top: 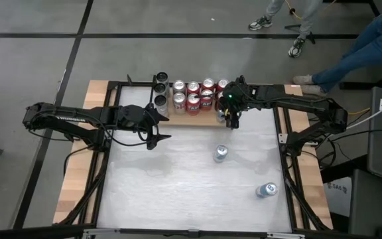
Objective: Place canned beverage on shelf
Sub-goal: Put the white and blue soda can on the shelf aligned with other red soda can
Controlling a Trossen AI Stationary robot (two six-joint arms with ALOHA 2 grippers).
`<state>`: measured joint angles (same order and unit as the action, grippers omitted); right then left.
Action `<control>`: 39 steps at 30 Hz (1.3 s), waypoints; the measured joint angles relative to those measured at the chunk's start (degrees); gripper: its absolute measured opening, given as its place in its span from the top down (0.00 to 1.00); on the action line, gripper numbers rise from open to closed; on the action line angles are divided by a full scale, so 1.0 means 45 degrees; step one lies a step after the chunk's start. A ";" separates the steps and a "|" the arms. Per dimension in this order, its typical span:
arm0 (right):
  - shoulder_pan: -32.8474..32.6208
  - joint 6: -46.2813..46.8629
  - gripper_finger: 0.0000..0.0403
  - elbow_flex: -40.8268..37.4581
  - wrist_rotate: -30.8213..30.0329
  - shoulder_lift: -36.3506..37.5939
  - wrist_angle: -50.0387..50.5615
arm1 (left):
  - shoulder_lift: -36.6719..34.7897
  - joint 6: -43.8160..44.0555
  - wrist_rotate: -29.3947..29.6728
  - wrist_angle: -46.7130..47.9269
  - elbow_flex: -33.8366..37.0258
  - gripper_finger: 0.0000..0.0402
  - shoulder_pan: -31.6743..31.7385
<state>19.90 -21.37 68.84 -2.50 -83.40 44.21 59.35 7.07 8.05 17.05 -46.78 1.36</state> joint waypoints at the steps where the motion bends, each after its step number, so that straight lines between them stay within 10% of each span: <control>1: -0.0001 -0.0003 0.41 0.0000 -0.0011 0.0000 -0.0001 | -0.0004 0.0001 0.0000 0.0001 0.0000 0.14 -0.0004; 24: 0.0000 0.0002 0.41 -0.0005 0.0121 -0.0005 -0.0010 | -0.0004 0.0001 0.0000 -0.0004 0.0000 0.14 0.0001; 39: 0.0000 0.0001 0.21 -0.0034 0.0115 -0.0027 0.0043 | -0.0001 0.0006 0.0000 0.0000 0.0000 0.14 0.0000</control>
<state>19.90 -21.37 68.69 -1.98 -83.52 44.40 59.34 7.09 8.05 17.05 -46.78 1.36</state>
